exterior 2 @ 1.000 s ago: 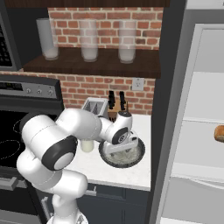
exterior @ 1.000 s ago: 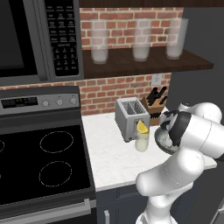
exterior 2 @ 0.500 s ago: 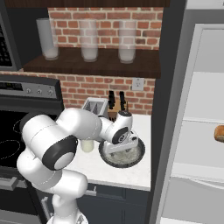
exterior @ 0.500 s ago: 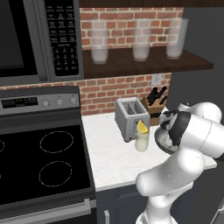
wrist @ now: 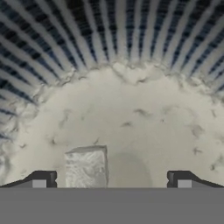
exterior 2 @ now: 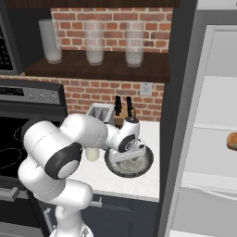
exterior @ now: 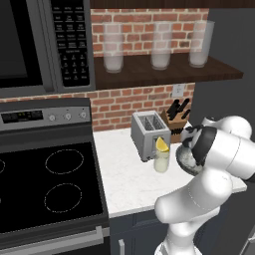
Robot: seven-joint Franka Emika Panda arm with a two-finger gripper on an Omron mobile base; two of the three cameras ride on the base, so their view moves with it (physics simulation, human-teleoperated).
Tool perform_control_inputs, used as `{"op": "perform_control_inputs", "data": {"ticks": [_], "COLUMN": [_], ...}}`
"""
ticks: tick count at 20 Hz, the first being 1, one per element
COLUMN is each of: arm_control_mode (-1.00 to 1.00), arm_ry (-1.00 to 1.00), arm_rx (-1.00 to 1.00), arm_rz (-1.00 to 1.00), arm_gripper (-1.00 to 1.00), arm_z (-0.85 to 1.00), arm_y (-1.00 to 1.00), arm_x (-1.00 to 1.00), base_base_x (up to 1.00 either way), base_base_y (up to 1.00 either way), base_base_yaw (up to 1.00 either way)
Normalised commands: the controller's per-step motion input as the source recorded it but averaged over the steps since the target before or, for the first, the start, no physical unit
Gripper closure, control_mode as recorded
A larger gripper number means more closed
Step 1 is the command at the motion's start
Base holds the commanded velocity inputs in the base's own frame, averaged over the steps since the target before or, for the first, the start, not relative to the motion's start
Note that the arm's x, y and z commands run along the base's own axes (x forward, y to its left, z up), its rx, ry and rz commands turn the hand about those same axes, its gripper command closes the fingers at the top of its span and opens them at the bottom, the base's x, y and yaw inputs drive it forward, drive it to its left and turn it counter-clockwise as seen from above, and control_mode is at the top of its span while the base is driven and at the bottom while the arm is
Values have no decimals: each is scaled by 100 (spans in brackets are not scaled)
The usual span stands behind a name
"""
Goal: Grab a lemon wedge from the fridge and one ice cube from the ice bowl, and put them in the glass of lemonade.
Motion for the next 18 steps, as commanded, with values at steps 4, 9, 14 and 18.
{"op": "perform_control_inputs", "data": {"ticks": [4,9,14,18], "arm_control_mode": [-100,-100,-100,-100], "arm_ry": [0,0,0,0], "arm_rx": [0,0,0,0], "arm_rz": [0,0,0,0], "arm_gripper": [-100,-100,-100,-100], "arm_z": [-4,-8,-20,-2], "arm_y": [8,0,0,0], "arm_x": [5,0,0,0], "base_base_x": [0,0,0,0], "base_base_y": [0,0,0,0], "base_base_yaw": [0,0,0,0]}}
